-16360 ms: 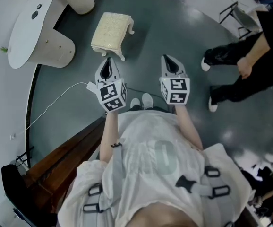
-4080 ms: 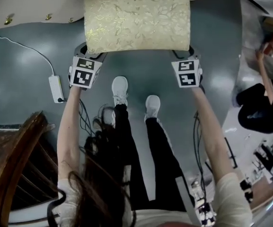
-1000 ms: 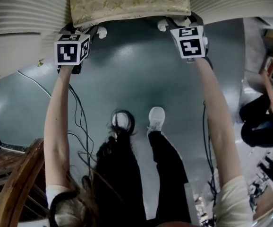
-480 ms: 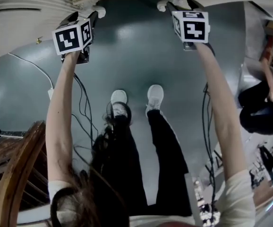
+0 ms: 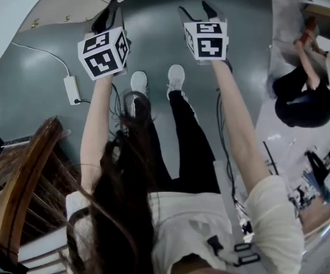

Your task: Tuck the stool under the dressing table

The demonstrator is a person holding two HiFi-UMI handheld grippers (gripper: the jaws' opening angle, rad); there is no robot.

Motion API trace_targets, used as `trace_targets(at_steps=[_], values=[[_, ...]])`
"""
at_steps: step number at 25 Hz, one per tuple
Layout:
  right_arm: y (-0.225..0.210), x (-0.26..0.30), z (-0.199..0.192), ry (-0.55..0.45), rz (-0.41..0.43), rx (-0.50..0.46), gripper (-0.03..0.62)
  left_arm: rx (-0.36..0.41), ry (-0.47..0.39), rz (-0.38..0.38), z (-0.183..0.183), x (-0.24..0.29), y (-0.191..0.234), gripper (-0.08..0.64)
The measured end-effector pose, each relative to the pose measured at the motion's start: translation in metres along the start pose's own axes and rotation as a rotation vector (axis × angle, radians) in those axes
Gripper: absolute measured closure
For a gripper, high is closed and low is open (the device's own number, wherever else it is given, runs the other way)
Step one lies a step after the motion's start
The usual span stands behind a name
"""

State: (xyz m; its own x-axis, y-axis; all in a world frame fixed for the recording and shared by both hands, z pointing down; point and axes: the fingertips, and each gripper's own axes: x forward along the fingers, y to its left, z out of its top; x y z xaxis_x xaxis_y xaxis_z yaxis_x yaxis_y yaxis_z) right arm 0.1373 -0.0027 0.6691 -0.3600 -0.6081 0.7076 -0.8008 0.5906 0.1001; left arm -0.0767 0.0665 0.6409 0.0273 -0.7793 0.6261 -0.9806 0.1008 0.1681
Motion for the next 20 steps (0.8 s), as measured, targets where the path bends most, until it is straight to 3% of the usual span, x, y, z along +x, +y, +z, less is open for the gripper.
trace_targets(at_steps=[4, 10, 14, 20], values=[[0.001, -0.094, 0.026, -0.028, 0.017, 0.101, 0.336, -0.027, 0.004, -0.004, 0.027, -0.079, -0.019, 0.479], [-0.006, -0.218, 0.079, -0.093, -0.004, 0.135, 0.464, -0.023, -0.049, 0.025, 0.089, -0.195, -0.046, 0.508], [0.002, -0.271, 0.080, -0.085, 0.008, 0.143, 0.557, -0.061, -0.073, 0.024, 0.097, -0.253, -0.063, 0.520], [0.018, -0.317, 0.070, -0.096, 0.065, 0.127, 0.589, -0.047, -0.078, 0.059, 0.088, -0.302, -0.083, 0.555]])
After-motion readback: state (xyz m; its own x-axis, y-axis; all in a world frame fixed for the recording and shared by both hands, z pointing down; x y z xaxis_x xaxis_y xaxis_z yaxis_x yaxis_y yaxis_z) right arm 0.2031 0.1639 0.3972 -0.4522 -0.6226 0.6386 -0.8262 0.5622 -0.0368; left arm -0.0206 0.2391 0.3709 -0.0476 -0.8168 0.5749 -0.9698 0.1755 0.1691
